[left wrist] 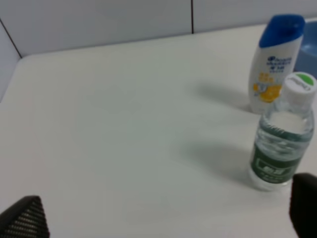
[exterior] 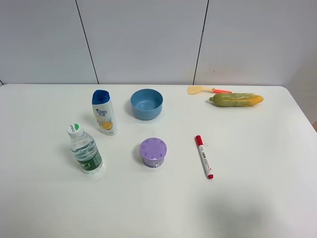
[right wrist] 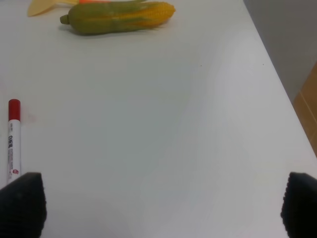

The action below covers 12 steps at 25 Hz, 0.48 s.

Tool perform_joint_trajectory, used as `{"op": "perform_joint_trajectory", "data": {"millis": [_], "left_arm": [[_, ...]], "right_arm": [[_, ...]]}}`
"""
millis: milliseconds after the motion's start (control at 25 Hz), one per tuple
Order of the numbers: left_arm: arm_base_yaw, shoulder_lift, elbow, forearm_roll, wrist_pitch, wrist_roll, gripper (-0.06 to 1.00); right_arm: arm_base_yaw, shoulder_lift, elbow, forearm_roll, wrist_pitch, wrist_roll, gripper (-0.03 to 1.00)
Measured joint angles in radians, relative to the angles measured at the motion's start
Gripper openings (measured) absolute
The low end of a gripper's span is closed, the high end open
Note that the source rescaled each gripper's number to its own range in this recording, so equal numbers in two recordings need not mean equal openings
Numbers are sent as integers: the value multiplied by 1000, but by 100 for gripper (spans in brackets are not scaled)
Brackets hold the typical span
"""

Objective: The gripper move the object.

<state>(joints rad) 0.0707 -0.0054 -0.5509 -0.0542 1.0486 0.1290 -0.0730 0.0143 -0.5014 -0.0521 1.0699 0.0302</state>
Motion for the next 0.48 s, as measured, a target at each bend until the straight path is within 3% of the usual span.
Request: {"op": "perform_joint_trajectory", "data": {"millis": [480], "left_arm": [[0,0,41,-19,4,1,98]], "right_arm": [[0,0,0,0,0,0,100]]}}
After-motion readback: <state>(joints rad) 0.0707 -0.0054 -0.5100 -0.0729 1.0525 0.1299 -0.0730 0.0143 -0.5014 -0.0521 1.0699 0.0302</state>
